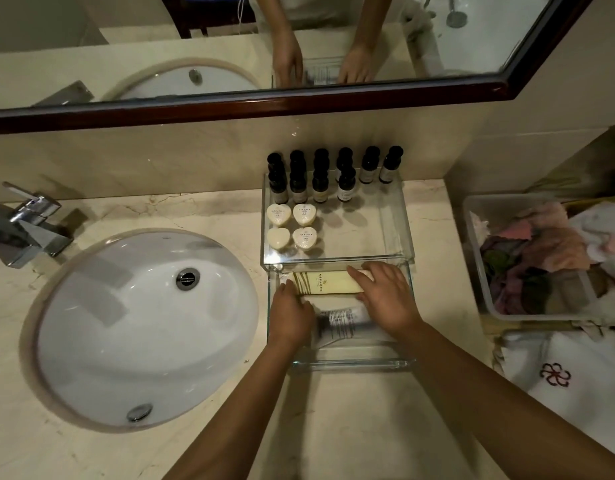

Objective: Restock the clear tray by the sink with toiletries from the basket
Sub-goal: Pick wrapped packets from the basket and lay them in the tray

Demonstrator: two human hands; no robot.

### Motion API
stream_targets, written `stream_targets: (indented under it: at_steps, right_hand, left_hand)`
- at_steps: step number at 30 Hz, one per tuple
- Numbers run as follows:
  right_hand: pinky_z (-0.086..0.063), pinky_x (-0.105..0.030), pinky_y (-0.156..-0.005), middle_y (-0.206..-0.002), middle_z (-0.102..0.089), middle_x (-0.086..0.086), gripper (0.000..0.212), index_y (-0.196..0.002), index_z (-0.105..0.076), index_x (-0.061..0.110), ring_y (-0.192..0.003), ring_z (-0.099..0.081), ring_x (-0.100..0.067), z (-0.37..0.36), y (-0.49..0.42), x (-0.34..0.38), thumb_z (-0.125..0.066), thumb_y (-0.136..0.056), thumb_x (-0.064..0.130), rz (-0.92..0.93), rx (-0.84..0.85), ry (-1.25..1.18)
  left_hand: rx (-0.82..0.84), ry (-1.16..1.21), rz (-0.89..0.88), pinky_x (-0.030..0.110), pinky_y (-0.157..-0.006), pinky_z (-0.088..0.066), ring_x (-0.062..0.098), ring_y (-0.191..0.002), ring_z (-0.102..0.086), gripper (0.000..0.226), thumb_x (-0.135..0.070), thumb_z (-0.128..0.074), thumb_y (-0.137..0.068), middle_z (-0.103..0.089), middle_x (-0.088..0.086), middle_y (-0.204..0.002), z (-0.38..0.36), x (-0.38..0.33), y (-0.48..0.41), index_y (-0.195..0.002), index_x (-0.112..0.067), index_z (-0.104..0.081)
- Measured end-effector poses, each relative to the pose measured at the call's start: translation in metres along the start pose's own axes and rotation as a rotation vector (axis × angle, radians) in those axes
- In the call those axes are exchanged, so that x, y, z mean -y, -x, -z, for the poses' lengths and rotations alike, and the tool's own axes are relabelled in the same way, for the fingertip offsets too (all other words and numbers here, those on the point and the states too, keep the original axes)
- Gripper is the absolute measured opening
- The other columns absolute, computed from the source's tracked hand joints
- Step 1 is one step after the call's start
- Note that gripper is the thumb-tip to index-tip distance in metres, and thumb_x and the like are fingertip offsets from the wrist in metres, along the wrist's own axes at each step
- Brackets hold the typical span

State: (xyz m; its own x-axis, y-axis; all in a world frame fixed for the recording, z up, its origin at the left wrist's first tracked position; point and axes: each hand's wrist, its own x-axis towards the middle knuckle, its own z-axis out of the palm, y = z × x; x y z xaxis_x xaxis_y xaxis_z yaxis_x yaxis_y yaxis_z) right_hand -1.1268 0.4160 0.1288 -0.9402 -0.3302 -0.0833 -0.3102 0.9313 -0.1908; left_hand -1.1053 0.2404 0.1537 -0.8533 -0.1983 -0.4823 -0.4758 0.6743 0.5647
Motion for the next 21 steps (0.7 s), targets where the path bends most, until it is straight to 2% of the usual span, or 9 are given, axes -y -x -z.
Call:
stream_targets:
  at_steps: [3,5,8,10,14,16,18,20,21]
  right_hand:
    - [-0.048,-0.043,-0.094,-0.116,-0.062,-0.018,0.064,-0.124,-0.060,0.011,-0.108,-0.060,-0.037,-0.001,0.007,0.000,-0.082,-0.064,0.009,-0.117,-0.007,-0.127]
    - [-0.039,-0.040,-0.105,-0.135,-0.050,-0.017,0.056,-0.135,-0.048,0.011,-0.126,-0.046,-0.034,-0.001,0.015,0.000,-0.065,-0.082,0.006,-0.301,-0.005,-0.258]
    - [-0.040,-0.034,-0.104,-0.134,-0.050,-0.013,0.050,-0.135,-0.047,0.008,-0.122,-0.049,-0.029,0.000,0.021,0.000,-0.056,-0.087,0.003,-0.518,-0.065,-0.433]
    - [-0.043,-0.033,-0.099,-0.130,-0.055,-0.013,0.049,-0.135,-0.048,0.009,-0.116,-0.054,-0.030,0.003,0.016,0.002,-0.057,-0.086,0.005,-0.602,-0.008,-0.512]
    - [-0.041,-0.031,-0.099,-0.129,-0.058,-0.015,0.048,-0.134,-0.048,0.006,-0.119,-0.055,-0.030,0.007,0.003,0.006,-0.058,-0.087,0.004,-0.698,0.039,-0.663]
    - [-0.040,-0.028,-0.099,-0.128,-0.059,-0.015,0.046,-0.131,-0.050,0.005,-0.119,-0.055,-0.028,0.008,0.000,0.008,-0.058,-0.086,0.003,-0.703,0.020,-0.710]
    - [-0.040,-0.025,-0.097,-0.127,-0.060,-0.015,0.044,-0.129,-0.052,0.005,-0.119,-0.056,-0.027,0.008,-0.001,0.010,-0.058,-0.086,0.002,-0.714,0.010,-0.737]
    - [-0.040,-0.024,-0.096,-0.125,-0.061,-0.015,0.043,-0.128,-0.053,0.004,-0.117,-0.056,-0.026,0.008,-0.003,0.010,-0.059,-0.086,0.001,-0.722,0.004,-0.760]
    - [-0.040,-0.023,-0.095,-0.124,-0.061,-0.015,0.042,-0.127,-0.053,0.003,-0.116,-0.057,-0.026,0.008,-0.003,0.010,-0.059,-0.085,0.000,-0.723,0.001,-0.774]
  left_hand:
    - [0.004,-0.007,0.008,0.026,-0.075,-0.039,0.027,-0.097,-0.056,0.016,-0.005,-0.050,-0.088,-0.059,0.014,-0.107,0.002,0.003,0.002,-0.104,-0.003,-0.053]
    - [0.002,-0.004,0.017,0.025,-0.073,-0.038,0.027,-0.097,-0.056,0.014,-0.006,-0.050,-0.089,-0.059,0.013,-0.106,0.004,0.003,0.003,-0.103,-0.004,-0.053]
    - [0.007,0.025,-0.002,0.023,-0.070,-0.036,0.021,-0.088,-0.053,0.007,-0.005,-0.049,-0.089,-0.056,0.005,-0.097,0.005,0.004,0.005,-0.093,-0.010,-0.049]
    - [0.012,0.039,-0.022,0.023,-0.070,-0.037,0.020,-0.086,-0.053,0.007,-0.004,-0.050,-0.089,-0.057,0.005,-0.096,0.004,0.005,0.006,-0.092,-0.010,-0.049]
    - [0.029,-0.004,-0.062,0.028,-0.082,-0.044,0.026,-0.104,-0.055,0.022,-0.006,-0.051,-0.089,-0.057,0.011,-0.112,0.001,0.007,0.004,-0.111,-0.006,-0.053]
    - [0.041,-0.102,-0.082,0.027,-0.088,-0.041,0.027,-0.114,-0.050,0.031,-0.009,-0.049,-0.092,-0.048,0.013,-0.129,0.004,0.004,0.005,-0.122,-0.006,-0.049]
    - [0.060,-0.224,-0.085,0.031,-0.095,-0.041,0.030,-0.124,-0.046,0.038,-0.013,-0.045,-0.094,-0.026,0.016,-0.149,0.006,0.000,0.007,-0.132,-0.006,-0.042]
    - [0.069,-0.346,-0.082,0.035,-0.091,-0.044,0.032,-0.123,-0.048,0.044,-0.016,-0.042,-0.095,-0.005,0.015,-0.157,0.008,-0.005,0.009,-0.137,-0.005,-0.035]
    - [0.070,-0.389,-0.085,0.035,-0.086,-0.046,0.033,-0.118,-0.052,0.047,-0.015,-0.042,-0.094,0.000,0.014,-0.157,0.009,-0.008,0.008,-0.139,-0.003,-0.032]
